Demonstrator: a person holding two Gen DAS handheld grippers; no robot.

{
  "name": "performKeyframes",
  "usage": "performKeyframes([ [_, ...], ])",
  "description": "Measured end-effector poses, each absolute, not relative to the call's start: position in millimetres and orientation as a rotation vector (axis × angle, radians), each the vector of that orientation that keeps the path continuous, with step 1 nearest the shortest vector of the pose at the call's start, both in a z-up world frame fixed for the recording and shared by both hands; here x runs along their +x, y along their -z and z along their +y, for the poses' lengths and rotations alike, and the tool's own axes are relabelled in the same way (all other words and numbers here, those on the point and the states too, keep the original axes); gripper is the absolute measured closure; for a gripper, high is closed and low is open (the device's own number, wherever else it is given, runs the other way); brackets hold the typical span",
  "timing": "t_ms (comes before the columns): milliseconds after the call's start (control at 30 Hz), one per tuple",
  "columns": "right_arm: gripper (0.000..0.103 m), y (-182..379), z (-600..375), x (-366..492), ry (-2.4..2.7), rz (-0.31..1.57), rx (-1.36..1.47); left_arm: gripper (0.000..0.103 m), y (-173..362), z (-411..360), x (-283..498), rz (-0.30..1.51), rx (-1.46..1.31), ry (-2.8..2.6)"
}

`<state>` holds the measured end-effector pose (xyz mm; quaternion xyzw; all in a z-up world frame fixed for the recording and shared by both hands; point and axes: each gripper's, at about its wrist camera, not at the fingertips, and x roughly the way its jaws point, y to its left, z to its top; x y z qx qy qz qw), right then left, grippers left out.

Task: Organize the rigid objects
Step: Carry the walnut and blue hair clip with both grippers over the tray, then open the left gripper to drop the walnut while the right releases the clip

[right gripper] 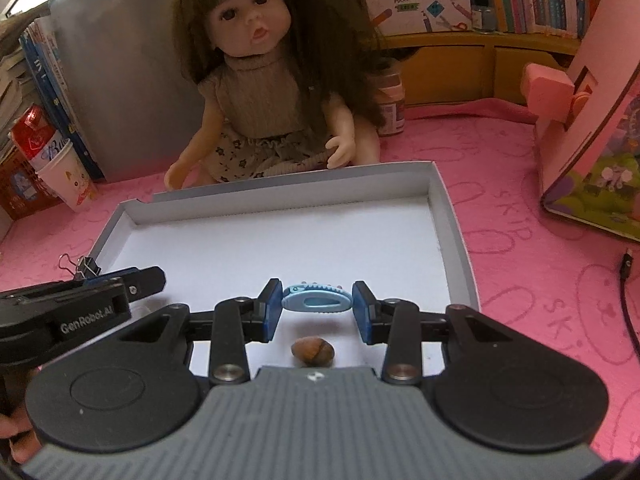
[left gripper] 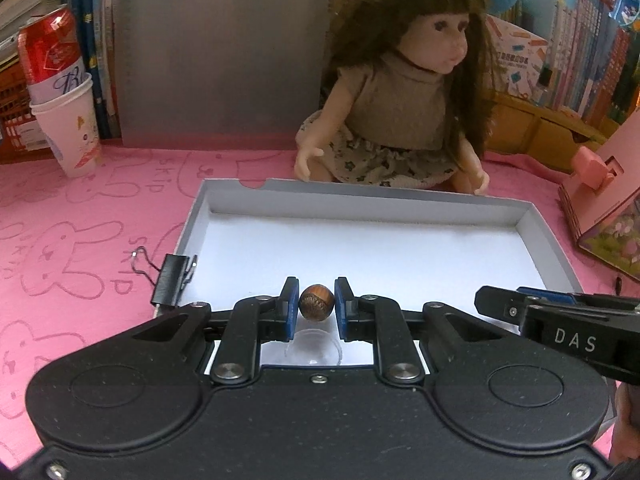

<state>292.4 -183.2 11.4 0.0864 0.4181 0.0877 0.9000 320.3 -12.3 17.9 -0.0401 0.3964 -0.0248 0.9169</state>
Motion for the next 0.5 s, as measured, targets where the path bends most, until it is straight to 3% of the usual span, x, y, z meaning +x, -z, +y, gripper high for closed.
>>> performKeyframes([
  [500,0.055,-5.8,-181.6,290.1,-0.194,0.845,0.171,0.083,-10.2,-6.2,322.7,0.814,-0.081,0.043],
])
